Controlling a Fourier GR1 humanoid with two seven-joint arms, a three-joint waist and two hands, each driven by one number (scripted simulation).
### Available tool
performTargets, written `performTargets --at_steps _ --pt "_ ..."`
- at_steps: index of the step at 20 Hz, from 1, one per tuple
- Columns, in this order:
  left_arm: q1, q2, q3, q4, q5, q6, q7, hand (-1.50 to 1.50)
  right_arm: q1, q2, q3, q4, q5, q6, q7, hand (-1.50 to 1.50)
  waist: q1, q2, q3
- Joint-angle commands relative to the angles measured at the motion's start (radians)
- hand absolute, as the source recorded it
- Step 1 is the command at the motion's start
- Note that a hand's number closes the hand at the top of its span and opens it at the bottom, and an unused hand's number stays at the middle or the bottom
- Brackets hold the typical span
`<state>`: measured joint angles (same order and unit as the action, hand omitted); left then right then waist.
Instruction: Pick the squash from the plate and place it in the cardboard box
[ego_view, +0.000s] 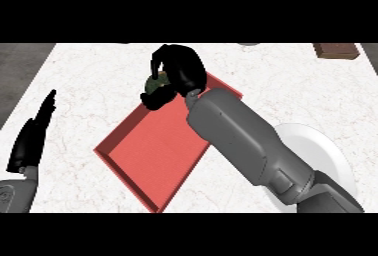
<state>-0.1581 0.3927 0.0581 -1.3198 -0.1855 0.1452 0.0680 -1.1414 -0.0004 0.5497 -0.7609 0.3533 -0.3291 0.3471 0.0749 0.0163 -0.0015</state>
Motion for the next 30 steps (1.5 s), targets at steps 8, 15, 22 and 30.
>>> performTargets --at_steps 8,15,22,30 --pt "-0.071 -0.008 0.007 0.07 -0.007 -0.014 -0.017 0.0 -0.036 0.0 0.069 0.181 -0.287 -0.093 -0.139 -1.5 0.026 0.013 0.0" --pt "-0.042 -0.014 -0.001 0.022 -0.014 -0.015 0.006 0.0 -0.074 0.0 0.013 0.159 -0.397 -0.23 -0.285 -1.5 0.012 0.004 0.002" --pt "0.003 0.01 0.054 0.051 0.011 -0.026 -0.041 0.0 -0.021 0.0 -0.146 0.181 -0.511 -0.24 -0.49 -1.5 -0.041 -0.005 0.002" --pt "0.042 0.046 0.095 -0.003 0.022 -0.054 -0.01 0.0 0.112 -0.198 -0.266 0.116 -0.568 -0.041 -0.576 -1.5 -0.068 -0.016 0.002"
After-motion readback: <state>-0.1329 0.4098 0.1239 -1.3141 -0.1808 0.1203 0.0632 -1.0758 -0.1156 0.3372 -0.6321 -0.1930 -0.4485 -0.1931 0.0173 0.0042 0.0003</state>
